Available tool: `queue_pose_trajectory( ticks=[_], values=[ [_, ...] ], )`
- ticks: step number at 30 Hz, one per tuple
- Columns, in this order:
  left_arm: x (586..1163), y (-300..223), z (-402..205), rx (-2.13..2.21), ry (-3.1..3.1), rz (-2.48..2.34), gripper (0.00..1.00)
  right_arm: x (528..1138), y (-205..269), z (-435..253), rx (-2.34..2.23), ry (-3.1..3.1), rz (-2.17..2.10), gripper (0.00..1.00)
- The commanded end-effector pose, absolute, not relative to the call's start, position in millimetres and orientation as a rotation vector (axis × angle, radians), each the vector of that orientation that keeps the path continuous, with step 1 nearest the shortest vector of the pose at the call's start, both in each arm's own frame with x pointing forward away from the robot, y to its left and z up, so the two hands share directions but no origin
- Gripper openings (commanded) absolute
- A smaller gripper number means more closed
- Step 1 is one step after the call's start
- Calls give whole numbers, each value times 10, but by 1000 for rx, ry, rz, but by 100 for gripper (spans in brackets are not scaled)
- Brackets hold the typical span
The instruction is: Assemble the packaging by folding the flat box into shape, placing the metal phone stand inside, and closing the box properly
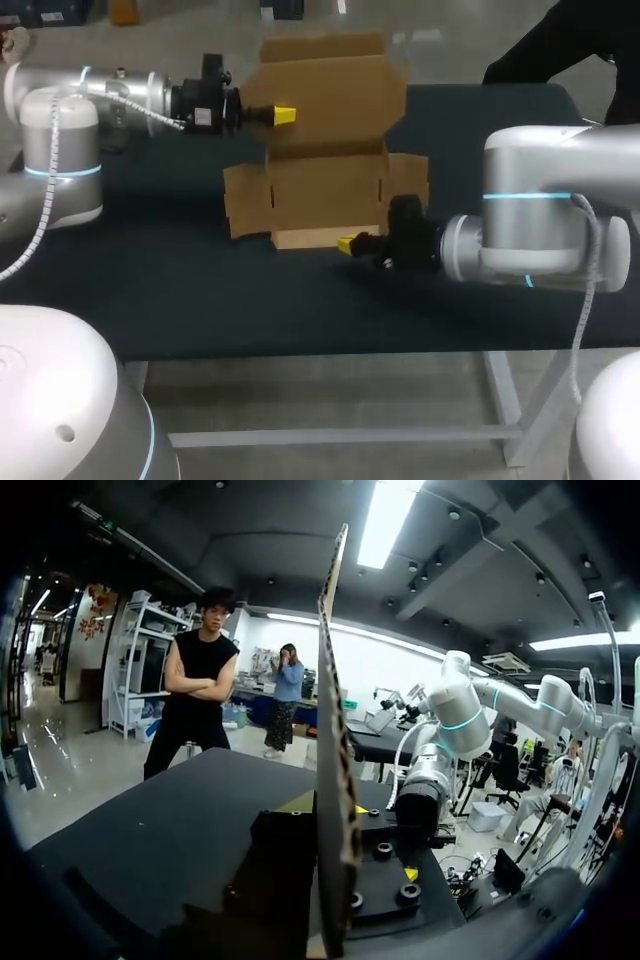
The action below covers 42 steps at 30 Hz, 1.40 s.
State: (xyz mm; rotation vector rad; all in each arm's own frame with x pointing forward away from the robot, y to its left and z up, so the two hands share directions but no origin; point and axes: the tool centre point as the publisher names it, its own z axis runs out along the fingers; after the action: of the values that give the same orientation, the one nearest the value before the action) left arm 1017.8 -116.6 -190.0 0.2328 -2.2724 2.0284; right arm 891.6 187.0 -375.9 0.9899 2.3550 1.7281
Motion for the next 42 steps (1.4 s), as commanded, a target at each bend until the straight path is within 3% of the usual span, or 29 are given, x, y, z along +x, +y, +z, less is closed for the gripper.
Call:
queue_pose_trajectory(
  ticks=[1, 42],
  values=[
    [10162, -1134, -1906, 220, -2270, 2028, 0, 8907, 1907, -3854, 980, 2280, 1784, 0],
    [10215, -1133, -1936, 181, -2282, 1993, 0, 9284, 2098, -4228, 1018, 2183, 1615, 0]
  ],
)
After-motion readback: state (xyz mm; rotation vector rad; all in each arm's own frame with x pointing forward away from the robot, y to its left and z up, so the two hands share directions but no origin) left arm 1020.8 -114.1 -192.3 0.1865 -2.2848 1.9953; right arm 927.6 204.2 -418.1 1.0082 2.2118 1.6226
